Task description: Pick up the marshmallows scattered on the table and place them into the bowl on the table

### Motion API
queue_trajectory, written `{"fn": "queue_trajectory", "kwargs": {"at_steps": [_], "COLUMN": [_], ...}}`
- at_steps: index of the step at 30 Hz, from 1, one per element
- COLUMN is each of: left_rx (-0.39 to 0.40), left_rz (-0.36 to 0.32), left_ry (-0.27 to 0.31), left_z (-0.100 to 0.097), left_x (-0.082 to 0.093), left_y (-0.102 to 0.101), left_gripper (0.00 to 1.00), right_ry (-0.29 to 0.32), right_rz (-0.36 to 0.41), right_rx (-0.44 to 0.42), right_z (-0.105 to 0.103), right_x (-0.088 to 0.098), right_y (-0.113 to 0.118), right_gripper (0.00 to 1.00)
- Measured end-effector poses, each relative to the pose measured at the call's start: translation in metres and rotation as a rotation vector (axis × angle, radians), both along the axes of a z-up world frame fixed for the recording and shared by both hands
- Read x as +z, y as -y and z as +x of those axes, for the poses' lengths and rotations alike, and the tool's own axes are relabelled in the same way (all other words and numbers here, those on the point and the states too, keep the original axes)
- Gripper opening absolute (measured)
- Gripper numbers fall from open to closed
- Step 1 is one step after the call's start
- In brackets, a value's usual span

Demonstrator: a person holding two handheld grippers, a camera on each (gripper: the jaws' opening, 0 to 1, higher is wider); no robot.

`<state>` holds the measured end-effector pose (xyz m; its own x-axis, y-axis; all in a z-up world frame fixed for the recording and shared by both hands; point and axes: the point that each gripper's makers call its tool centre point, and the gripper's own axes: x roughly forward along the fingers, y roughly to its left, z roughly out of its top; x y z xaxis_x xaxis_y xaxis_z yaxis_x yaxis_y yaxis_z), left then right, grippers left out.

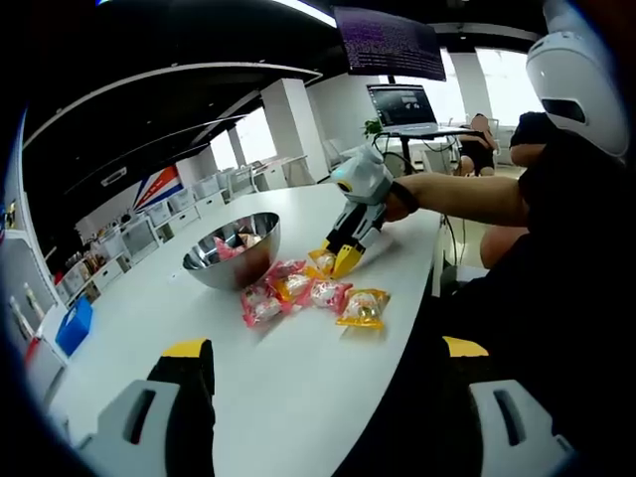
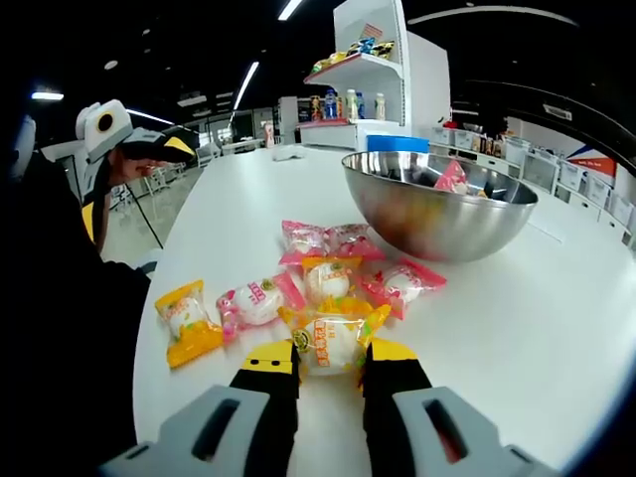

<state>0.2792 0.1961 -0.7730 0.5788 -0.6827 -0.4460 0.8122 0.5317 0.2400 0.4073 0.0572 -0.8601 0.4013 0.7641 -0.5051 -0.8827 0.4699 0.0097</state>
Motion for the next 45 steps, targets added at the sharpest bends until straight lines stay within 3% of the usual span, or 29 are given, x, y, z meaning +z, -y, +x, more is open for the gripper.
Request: {"fn": "queue_trajectory", "kwargs": {"at_steps": [10,14,20,29,32,45], "left_rx": [0.003,0.006,0.016,0.019,0.026,0.040], "left_rz": [0.000,0.007,0.007,0.010,0.012,0.014], "left_ry": [0.003,0.005,0.010,0.016,0.020,0.034], "left_z": [0.002,0.002,0.004,0.004,0.005,0.006], "left_x": [0.000,0.000,0.001,0.002,0.003,0.006], "left_y": [-0.001,-0.002,-0.004,-0.003,-0.005,-0.008], "left_gripper": [0.90,0.90,0.90,0.90,0.90,0.90], "right_ry": [-0.004,0.027,0.082,0.237,0.255,0.307], "right_rz": [-0.076,-0.093,-0.060,-0.019,0.010,0.057], "right_rx": [-0.018,-0.022,-0.027,-0.060,-0.055,-0.110], "right_z": [-0.005,-0.007,-0.026,-0.059,-0.076,-0.110], "right_x": [0.000,0.008,0.044,0.108,0.124,0.148], "right_y": [0.006,0.010,0.015,0.031,0.034,0.063], "right_gripper": [0.20,0.20,0.20,0.20,0.21,0.21]}}
